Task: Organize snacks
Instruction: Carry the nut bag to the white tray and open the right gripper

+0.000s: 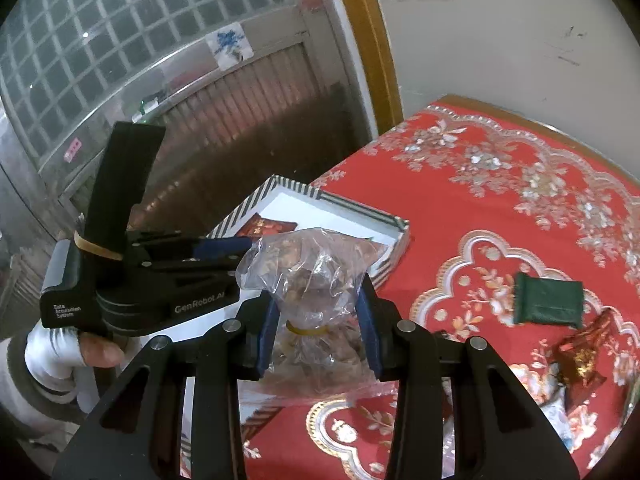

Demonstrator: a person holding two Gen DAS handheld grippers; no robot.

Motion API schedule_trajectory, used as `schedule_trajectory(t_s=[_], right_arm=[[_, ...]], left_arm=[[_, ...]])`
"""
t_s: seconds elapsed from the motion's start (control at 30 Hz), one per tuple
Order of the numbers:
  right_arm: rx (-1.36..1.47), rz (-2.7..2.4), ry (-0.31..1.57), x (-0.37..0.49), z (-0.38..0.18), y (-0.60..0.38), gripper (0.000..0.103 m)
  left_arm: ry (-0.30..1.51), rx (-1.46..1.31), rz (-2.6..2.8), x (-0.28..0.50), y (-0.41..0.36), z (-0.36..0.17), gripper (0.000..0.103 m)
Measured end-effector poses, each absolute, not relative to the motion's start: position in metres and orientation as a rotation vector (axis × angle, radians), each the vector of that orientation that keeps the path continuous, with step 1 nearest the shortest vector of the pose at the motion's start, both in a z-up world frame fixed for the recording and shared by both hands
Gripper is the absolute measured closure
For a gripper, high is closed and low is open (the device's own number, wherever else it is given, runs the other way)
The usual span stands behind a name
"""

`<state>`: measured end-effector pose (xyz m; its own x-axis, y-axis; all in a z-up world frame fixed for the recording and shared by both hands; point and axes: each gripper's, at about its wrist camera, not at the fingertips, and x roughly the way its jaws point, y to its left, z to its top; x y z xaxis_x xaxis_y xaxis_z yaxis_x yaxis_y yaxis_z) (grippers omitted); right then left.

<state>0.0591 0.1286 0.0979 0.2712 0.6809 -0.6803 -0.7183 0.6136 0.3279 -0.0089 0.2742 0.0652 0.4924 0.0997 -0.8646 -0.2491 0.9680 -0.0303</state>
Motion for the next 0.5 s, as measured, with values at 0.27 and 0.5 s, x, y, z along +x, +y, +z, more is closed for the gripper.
schedule_trajectory(t_s=[0.27,0.5], right_arm=[[-0.04,0.98,0.936,0.061,0.086,0.153,0.067],[-0.025,1.038,0.983,0.059,0.067,0.18,0.067]], left_arm=[[1.073,-0.156,0.25,-0.018,0.288,0.048,0.074],[1.091,-0.171,0.296,-0.028,0.305,0.04,0.074]])
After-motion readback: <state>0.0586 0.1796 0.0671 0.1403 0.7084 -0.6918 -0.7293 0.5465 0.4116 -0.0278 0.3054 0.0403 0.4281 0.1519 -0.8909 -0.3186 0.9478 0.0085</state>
